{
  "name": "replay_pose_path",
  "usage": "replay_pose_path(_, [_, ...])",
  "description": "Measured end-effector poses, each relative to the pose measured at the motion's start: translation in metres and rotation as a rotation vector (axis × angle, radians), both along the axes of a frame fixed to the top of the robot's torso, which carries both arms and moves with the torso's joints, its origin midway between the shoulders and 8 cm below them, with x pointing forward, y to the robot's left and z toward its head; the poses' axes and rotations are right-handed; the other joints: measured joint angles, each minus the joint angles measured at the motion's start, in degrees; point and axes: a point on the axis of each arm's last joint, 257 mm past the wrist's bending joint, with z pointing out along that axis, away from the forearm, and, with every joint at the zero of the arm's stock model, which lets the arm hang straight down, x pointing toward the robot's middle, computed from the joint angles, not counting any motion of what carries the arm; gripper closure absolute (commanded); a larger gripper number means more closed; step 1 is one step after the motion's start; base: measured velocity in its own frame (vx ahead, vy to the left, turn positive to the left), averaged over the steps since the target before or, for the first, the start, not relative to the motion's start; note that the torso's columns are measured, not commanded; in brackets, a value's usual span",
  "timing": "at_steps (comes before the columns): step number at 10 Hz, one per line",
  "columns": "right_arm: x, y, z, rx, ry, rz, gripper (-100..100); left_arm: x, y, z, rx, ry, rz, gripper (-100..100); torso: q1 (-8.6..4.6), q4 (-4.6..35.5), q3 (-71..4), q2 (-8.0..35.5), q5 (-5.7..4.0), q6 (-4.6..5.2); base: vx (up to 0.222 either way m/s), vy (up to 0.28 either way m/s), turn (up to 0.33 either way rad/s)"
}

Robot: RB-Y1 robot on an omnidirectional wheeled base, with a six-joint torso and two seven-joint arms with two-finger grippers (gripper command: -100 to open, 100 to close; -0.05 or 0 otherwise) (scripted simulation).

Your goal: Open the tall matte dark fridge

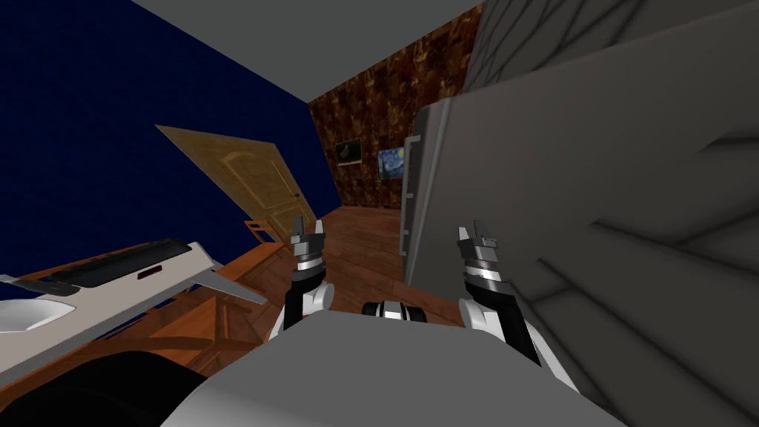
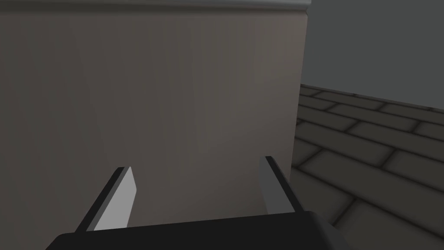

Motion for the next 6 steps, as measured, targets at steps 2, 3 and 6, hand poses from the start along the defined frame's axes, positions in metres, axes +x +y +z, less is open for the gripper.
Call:
replay_pose_path(2, [0.002,0.002,-0.001,-0.012,0.007,0.016,-100,0.000,0.000,0.000,0.000,0.001,0.000,0,-0.01,6.1,-12.4,6.1,0.00,0.00,0.015,0.002,-0.032])
replay_pose_path(3, [0.004,0.003,-0.003,-0.019,0.017,0.036,-100,0.000,0.000,0.000,0.000,0.001,0.000,0,-0.01,6.7,-13.5,6.7,0.00,0.00,0.012,0.001,-0.015])
replay_pose_path(6, [0.008,0.004,-0.010,-0.018,0.048,0.085,-100,0.000,0.000,0.000,0.000,0.001,0.000,0,0.01,6.9,-13.9,6.9,0.00,0.00,0.025,0.003,-0.057])
